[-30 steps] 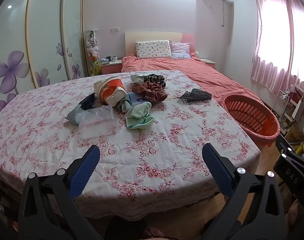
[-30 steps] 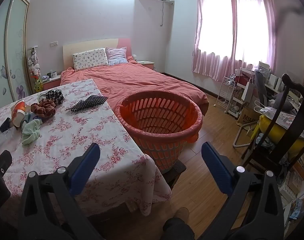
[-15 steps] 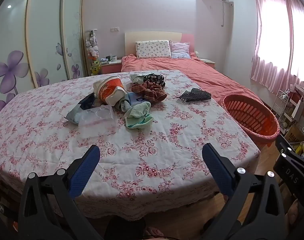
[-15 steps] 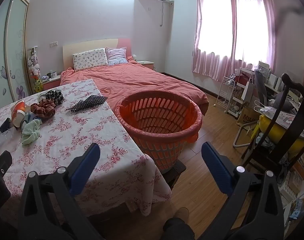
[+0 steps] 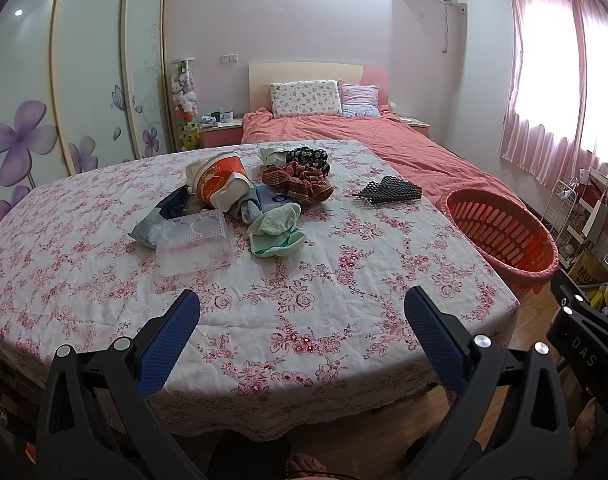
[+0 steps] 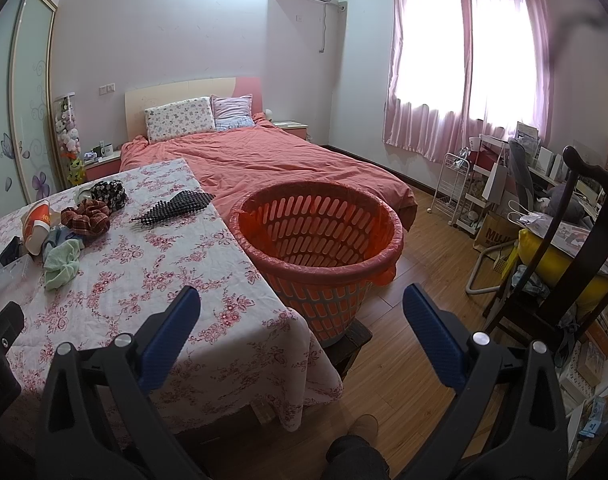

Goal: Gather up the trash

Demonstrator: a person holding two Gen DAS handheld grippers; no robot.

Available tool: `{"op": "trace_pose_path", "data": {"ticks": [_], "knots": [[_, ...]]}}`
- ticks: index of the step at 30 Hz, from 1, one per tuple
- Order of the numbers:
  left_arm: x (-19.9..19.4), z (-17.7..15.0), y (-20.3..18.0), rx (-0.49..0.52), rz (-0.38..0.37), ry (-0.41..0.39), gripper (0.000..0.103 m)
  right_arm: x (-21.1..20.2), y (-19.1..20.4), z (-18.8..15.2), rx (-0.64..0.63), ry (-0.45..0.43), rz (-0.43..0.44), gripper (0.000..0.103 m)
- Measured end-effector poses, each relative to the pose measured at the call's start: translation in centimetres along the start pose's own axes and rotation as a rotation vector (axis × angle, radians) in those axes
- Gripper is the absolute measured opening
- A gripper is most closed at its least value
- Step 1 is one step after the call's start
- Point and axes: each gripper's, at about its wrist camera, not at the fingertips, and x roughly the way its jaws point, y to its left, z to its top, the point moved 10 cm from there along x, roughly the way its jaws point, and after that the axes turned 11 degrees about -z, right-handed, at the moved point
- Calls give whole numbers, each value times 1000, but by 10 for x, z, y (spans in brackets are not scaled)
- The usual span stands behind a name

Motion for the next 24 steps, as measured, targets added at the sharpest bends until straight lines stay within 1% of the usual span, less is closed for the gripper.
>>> {"op": "trace_pose_path", "data": {"ticks": [24], "knots": [[0, 0, 0, -2, -1, 1, 101, 0, -2, 0, 1, 1, 0, 99]]}}
